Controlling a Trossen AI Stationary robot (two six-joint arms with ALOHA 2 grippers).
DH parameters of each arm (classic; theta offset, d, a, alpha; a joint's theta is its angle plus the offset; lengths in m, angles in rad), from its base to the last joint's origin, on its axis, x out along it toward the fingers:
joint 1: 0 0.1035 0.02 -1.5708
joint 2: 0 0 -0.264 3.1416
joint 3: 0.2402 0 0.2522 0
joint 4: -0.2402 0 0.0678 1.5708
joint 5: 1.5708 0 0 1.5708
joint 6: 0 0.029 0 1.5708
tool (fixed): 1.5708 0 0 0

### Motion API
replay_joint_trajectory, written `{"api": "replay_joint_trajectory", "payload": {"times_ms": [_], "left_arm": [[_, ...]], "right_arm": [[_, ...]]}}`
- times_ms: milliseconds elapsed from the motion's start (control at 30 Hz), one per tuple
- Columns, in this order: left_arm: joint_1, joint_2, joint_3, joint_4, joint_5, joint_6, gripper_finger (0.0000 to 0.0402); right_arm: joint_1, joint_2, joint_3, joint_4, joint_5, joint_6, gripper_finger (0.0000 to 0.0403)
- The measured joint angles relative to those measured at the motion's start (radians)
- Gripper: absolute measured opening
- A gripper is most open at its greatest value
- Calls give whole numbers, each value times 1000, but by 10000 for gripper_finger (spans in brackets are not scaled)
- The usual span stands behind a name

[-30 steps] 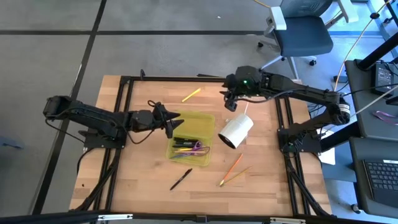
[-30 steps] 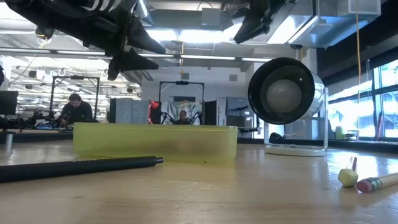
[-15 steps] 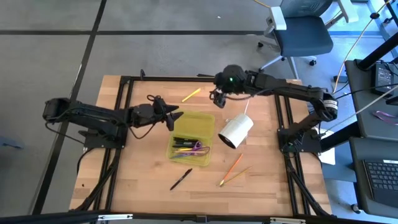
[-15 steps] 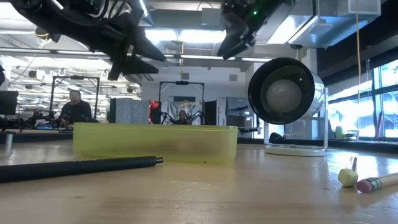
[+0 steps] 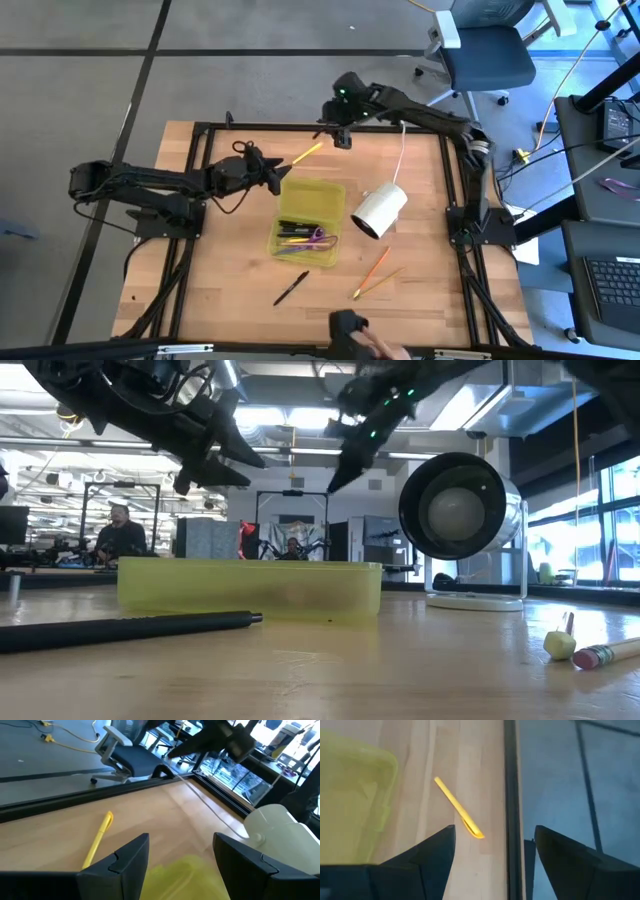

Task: Pick & place school supplies into a supply box
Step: Put the yellow pen into the yellow supply box

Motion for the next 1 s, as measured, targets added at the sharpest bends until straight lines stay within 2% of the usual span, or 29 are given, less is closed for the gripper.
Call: {"api": "replay_joint_trajectory", "payload": {"times_ms": [300,500,833,1000], "left_arm": [[6,0,0,0,-5,-5,212],[7,0,0,0,-44,-5,212],[6,0,0,0,-58,-51,212],[6,0,0,-3,-56,-55,212]], "right_arm": [[-44,201,122,-31,-127,-89,275],[-46,272,125,-23,-128,-154,275],[-55,348,125,16,-129,-25,275],[-54,359,124,23,-130,-23,275]]}}
